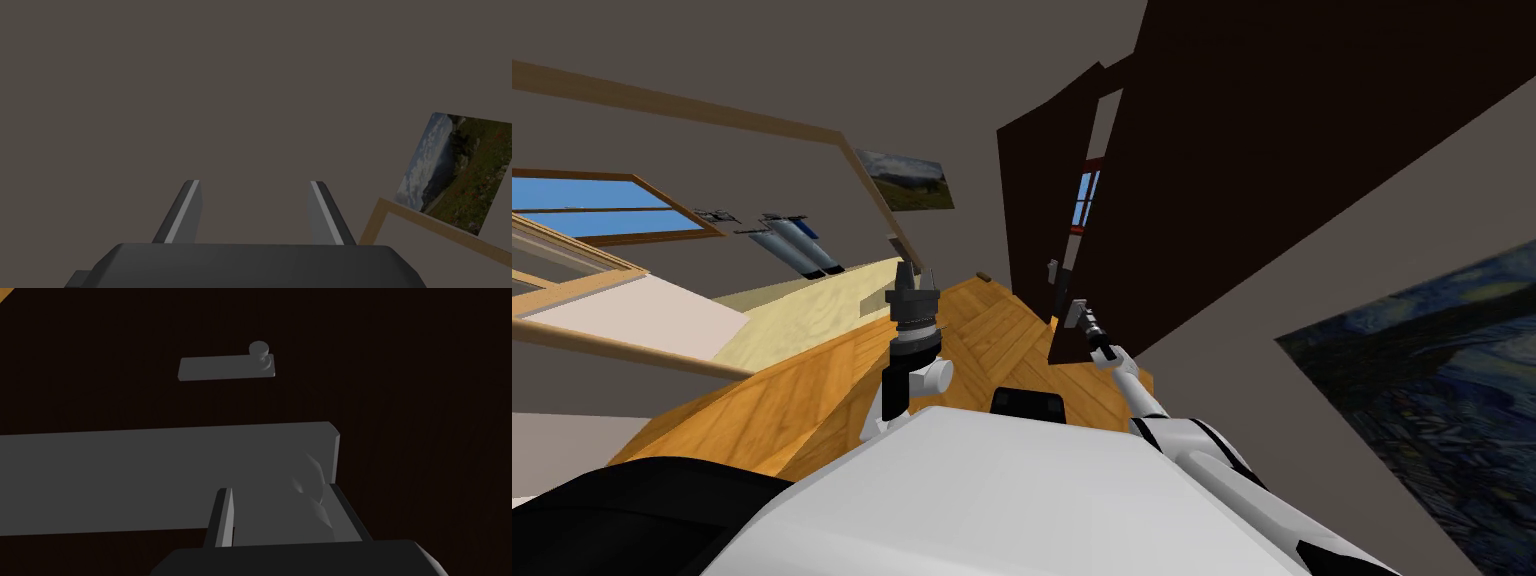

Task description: Pull the door open

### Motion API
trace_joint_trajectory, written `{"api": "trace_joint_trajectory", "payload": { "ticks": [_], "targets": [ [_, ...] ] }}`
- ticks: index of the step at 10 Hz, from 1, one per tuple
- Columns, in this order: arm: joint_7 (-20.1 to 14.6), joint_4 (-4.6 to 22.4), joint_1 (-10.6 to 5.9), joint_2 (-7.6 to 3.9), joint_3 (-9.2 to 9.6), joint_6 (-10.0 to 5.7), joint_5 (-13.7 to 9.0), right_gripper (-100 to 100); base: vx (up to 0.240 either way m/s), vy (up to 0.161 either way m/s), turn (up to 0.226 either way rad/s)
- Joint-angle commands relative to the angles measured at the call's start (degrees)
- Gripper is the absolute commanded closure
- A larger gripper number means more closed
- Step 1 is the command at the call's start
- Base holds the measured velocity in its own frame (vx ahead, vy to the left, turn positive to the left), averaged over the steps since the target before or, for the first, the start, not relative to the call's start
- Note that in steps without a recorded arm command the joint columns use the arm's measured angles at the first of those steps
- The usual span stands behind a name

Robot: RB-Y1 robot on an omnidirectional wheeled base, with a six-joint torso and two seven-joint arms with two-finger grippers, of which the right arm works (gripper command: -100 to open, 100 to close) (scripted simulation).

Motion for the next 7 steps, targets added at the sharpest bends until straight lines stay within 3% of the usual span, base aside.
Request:
{"api": "trace_joint_trajectory", "payload": {
  "ticks": [1,2,7],
  "targets": [
    [0.0,0.0,0.0,0.0,0.0,0.0,0.0,100,-0.073,-0.06,0.037],
    [-2.53,-0.98,1.1,-1.69,2.03,-1.83,0.86,100,-0.076,-0.041,-0.05],
    [-8.66,-3.61,3.62,-6.19,6.7,-6.4,2.86,100,-0.096,-0.054,-0.055]
  ]
}}
